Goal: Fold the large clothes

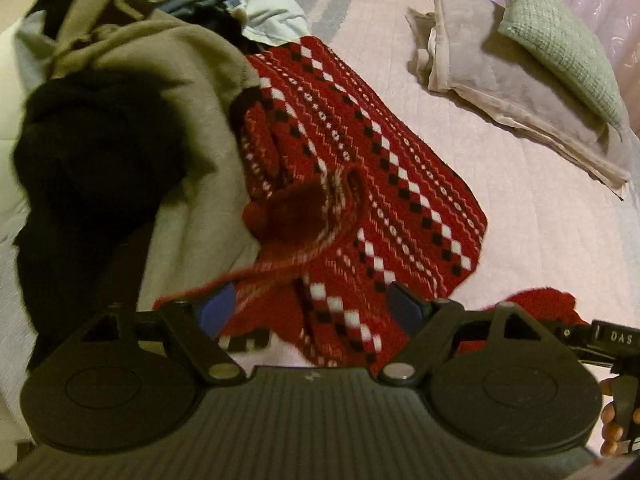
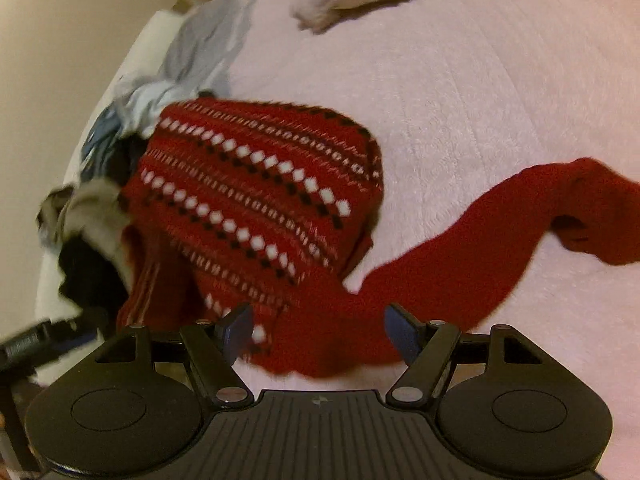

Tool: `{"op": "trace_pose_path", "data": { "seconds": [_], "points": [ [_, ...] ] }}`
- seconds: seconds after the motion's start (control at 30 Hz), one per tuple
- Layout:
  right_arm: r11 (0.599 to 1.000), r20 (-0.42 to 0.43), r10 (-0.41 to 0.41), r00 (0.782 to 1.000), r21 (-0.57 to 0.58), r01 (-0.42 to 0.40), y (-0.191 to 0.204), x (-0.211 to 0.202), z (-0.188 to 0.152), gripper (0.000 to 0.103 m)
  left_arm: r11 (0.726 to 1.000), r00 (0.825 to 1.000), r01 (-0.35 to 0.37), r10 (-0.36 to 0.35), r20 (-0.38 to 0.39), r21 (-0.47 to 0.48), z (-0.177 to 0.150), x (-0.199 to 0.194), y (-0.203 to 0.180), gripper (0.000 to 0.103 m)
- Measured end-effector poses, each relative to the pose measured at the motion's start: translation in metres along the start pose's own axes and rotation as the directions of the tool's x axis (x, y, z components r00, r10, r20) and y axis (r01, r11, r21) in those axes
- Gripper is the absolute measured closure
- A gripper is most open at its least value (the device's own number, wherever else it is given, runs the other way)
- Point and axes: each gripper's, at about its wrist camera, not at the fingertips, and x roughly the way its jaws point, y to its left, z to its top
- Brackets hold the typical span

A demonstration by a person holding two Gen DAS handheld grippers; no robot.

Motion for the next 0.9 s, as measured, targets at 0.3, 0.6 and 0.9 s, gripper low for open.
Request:
{"op": "trace_pose_path", "data": {
  "seconds": [0.3,0.6,0.9],
  "points": [
    [0.992,0.092,-0.030,0.995,0.123,0.019,-0.009,0.057,0.044,0.033,0.996,0.998,-0.067,0.067,0.003,0.053,0.054,0.110,-0.011,0.035],
    [0.975,0.076,0.027,0.997,0.216,-0.043,-0.024,0.137,0.063,0.087,0.999,0.998,-0.030,0.029,-0.061,-0.014,0.060,0.147,0.018,0.087],
    [0.913,0.291,0.367,0.883,0.066,-0.402,0.008,0.017,0.042,0.096,0.999,0.997,-0.006,0.003,0.075,0.040,0.060,0.067,0.004,0.091]
  ]
}}
